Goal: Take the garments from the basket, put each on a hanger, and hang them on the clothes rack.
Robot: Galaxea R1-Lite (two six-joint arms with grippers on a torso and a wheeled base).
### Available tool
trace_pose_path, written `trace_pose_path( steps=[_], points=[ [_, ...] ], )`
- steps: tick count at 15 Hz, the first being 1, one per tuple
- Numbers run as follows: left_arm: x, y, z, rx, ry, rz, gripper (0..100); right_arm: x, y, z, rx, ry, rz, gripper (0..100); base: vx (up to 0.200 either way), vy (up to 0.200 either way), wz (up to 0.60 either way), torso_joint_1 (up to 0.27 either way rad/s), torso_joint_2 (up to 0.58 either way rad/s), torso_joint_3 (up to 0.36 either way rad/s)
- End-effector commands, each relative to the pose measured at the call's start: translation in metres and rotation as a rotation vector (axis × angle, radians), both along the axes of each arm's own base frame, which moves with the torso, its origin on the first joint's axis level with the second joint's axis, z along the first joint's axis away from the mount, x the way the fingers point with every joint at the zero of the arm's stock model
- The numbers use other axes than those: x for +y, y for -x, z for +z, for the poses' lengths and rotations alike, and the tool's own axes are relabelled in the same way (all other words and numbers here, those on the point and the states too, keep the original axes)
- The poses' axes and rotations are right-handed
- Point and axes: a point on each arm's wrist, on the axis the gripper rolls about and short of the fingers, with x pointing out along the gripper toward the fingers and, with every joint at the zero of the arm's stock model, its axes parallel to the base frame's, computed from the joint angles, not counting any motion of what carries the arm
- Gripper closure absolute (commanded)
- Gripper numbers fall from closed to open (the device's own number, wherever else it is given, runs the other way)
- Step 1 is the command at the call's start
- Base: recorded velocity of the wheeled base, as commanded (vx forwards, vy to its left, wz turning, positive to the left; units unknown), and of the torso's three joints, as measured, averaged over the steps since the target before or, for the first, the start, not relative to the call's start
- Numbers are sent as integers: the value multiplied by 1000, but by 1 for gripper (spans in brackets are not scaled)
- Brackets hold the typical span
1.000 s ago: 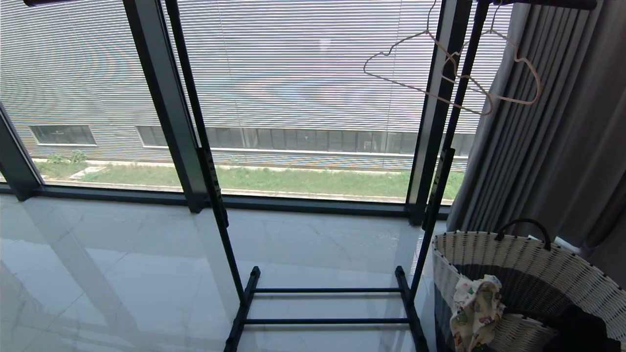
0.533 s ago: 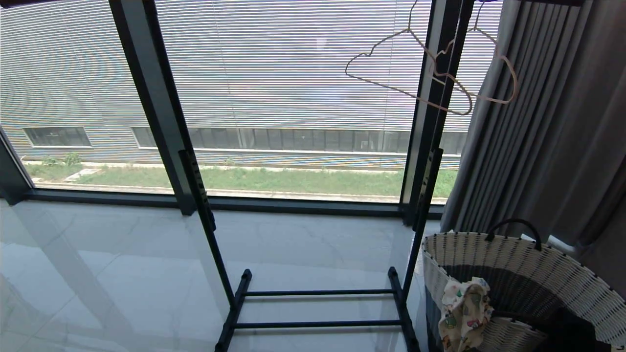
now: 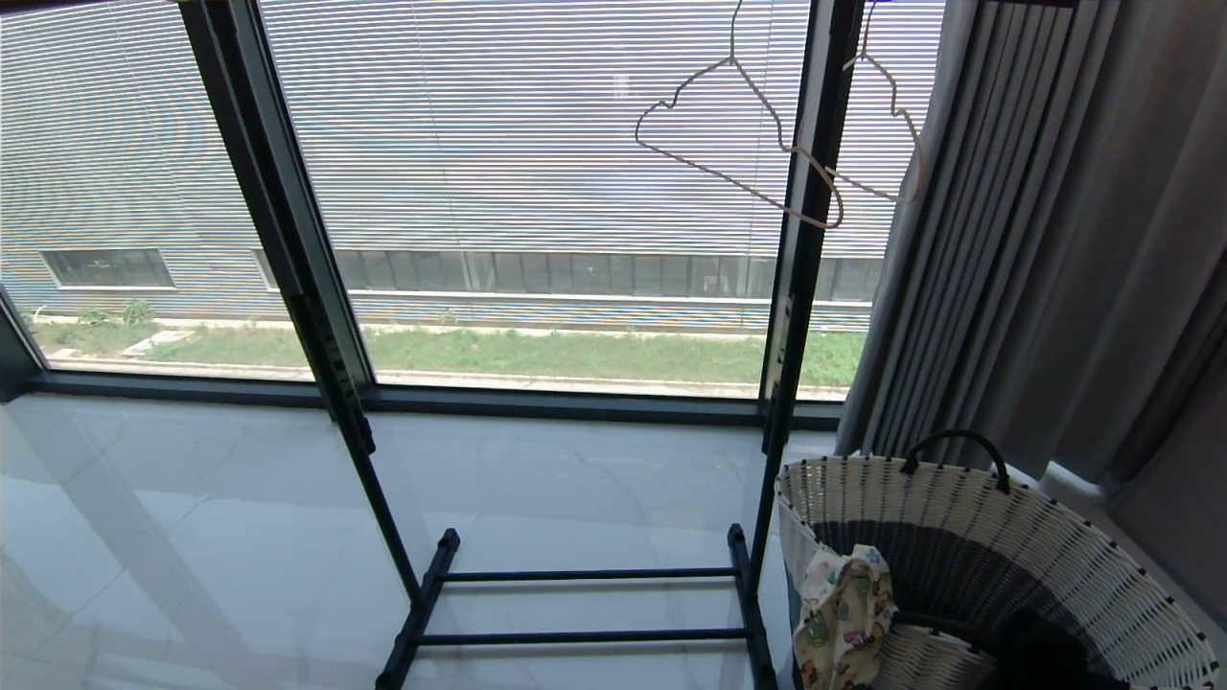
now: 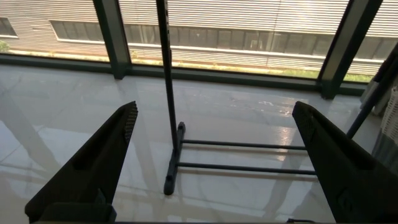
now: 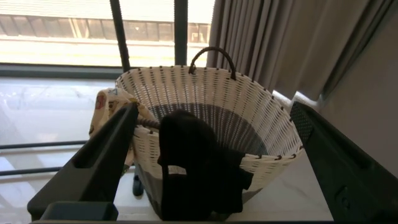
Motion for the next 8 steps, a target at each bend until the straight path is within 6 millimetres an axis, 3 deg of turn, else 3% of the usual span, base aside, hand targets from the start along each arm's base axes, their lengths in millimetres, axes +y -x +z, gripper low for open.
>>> trace_pose_path(
  steps=[1, 8],
  points=[
    [0, 0, 0, 0, -1, 2, 0, 0, 0, 0, 1, 0, 0, 0, 0, 0, 0, 0, 0, 0],
    [0, 0, 0, 0, -7, 0, 0, 0, -4, 1, 51, 11, 25, 0, 0, 0, 0, 0, 0, 0]
  ],
)
